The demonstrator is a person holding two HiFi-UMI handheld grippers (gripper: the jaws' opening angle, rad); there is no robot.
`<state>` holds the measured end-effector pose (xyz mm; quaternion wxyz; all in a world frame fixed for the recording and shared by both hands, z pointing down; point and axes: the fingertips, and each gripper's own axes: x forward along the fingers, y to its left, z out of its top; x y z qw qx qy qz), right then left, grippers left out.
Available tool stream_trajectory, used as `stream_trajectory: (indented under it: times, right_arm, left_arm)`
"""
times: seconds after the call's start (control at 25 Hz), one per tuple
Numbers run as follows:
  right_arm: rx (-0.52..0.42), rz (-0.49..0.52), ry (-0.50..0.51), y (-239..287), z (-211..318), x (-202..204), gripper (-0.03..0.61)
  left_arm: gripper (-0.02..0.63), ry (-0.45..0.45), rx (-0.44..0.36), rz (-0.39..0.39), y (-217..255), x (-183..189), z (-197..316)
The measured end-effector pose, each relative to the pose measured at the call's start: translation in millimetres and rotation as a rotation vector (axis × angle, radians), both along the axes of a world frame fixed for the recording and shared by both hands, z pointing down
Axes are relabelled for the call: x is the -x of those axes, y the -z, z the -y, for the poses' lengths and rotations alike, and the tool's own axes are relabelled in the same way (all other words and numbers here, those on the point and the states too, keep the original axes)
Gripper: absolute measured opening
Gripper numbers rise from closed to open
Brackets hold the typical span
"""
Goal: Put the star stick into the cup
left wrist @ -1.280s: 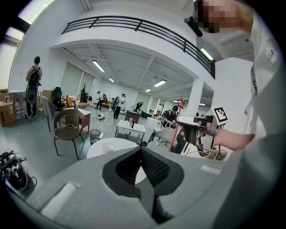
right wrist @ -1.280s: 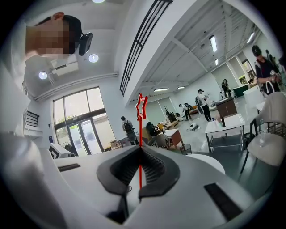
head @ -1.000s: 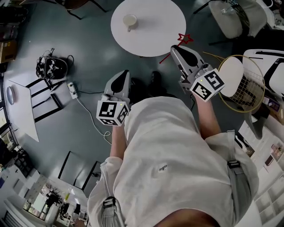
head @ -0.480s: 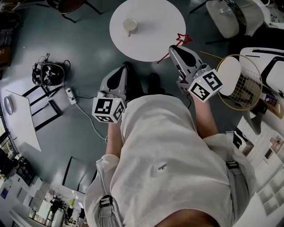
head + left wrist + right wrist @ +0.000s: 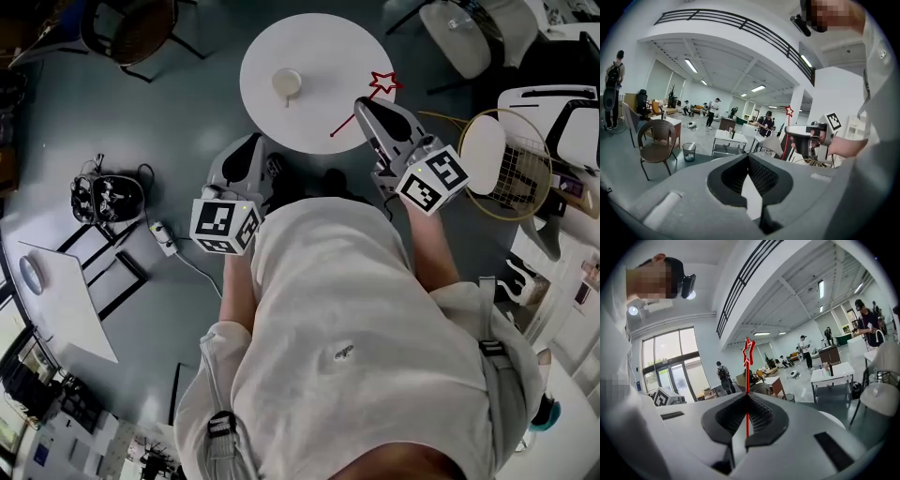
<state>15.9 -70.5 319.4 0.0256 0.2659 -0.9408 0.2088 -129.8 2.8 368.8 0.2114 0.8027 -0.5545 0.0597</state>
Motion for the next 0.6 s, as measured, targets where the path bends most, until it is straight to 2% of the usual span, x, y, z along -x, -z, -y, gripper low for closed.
stream_trajectory:
  times: [0.2,0.4,0.6]
  right_arm:
    - [0.012,-0.012,-0.061,-0.7,6.3,11.3,0.012]
    - [0.064,-0.026,-0.130,-12.1,7.0,5.8,0.012]
    - [0.077,-0.044,-0.166,-14.2,6.9,7.0,0.012]
  left_arm:
    - [0.011,-0.062,-0.004,-0.011,-1.7,18.5,13.9]
    - [0.011,-0.125,0.010,-0.029,-9.3,21.3,22.7]
    - [0.011,-0.179,0.041,-0.040,-19.6,20.7,27.5]
